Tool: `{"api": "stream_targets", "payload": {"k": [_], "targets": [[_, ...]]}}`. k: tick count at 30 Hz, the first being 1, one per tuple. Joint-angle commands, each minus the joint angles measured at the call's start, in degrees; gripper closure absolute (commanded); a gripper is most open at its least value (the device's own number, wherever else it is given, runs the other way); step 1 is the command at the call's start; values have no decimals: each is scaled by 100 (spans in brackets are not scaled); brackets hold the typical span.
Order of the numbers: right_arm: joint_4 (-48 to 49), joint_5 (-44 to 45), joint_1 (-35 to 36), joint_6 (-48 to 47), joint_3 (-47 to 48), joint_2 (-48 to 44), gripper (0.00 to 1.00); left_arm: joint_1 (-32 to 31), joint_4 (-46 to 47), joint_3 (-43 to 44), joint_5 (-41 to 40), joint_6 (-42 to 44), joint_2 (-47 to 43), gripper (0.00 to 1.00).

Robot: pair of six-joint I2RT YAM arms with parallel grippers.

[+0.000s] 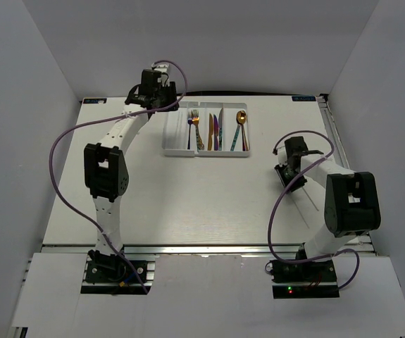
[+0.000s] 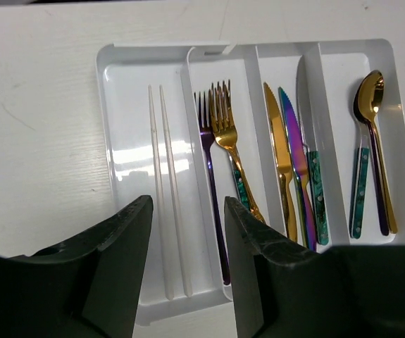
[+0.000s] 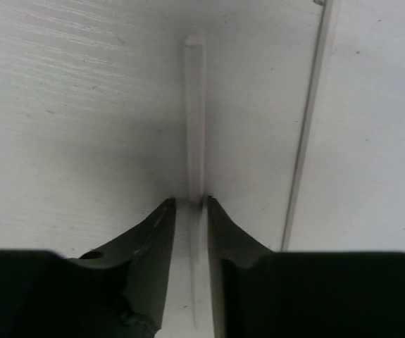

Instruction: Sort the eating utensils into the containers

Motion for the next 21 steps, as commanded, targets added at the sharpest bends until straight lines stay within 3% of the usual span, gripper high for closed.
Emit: {"api": "stream_targets", "payload": {"k": [1,3,4,10,11,13,14,17,19,21], "targets": [[126,-150,16,192,-28,463,71,17,232,-149,-148,236,-612,44],[74,-273,16,219,24,621,87,26,267,-202,-148,306,-682,44],[21,-396,16,236,94,648,100,17,285,-280,-131,394,-735,44],[-584,-1467,7,351,892,262,100,17,584,-702,159,1211,-1007,39],[-664,-1678,7,342,1034,9,100,26,697,-781,708,1873,-1138,37],[-874,-2381,16,307,1437,-387,100,26,856,-1166,1168,2221,-1341,36],[-919,-2627,16,307,1561,-493,100,26,996,-1334,1823,2431,-1568,35],[-1016,-3427,16,438,1895,-766,100,-35,1434,-2227,3290,3843,-2035,30],[-1051,-3902,24,639,2002,-723,100,-271,1769,-2853,3735,5230,-2632,27],[-1130,-4384,33,754,2090,-583,100,-526,2121,-3899,4095,6094,-3280,26]]}}
